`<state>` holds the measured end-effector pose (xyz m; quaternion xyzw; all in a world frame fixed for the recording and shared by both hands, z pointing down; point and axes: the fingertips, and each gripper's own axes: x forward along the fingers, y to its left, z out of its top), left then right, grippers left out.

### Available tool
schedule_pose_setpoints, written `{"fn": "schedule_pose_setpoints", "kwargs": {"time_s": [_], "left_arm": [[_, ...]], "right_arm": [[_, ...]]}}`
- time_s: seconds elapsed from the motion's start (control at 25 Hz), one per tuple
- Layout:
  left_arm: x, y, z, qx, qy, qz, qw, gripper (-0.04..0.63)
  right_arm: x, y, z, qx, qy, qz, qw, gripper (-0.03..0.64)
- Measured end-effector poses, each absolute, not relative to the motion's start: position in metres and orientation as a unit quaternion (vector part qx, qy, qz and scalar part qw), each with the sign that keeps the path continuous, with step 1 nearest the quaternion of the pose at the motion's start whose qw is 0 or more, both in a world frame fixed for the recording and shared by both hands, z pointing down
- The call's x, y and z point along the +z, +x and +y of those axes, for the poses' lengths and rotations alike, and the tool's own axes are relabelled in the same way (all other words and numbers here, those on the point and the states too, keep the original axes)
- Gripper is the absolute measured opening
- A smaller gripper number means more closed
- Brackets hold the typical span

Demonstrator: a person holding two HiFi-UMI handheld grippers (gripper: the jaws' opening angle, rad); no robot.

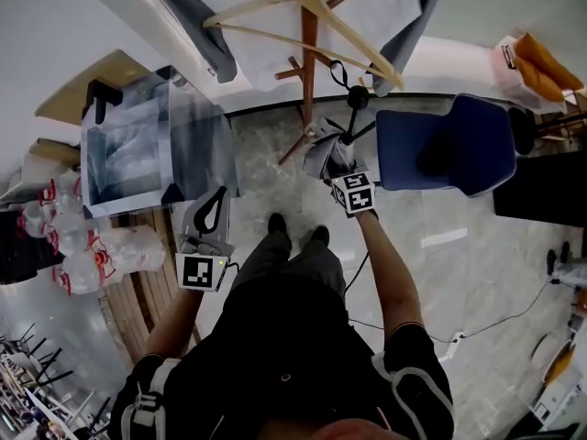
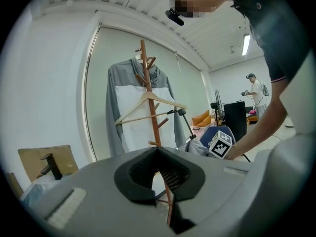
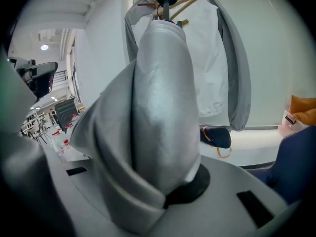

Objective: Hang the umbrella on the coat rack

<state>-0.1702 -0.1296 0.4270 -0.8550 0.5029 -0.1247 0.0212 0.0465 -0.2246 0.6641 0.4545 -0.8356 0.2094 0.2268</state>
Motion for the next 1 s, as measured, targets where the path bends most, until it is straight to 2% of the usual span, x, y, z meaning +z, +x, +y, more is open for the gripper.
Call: {"fn": "schedule_pose_setpoints", "kwargs": {"time_s": [1.0], "left_arm": [[0.446,-0.176,-0.142,-0.14,-0.851,0.506,0.018,0.002]], "right_arm": [[0.722,0.043,-0.26,0.239,0.469,-0.816,0.24,0.104]]}}
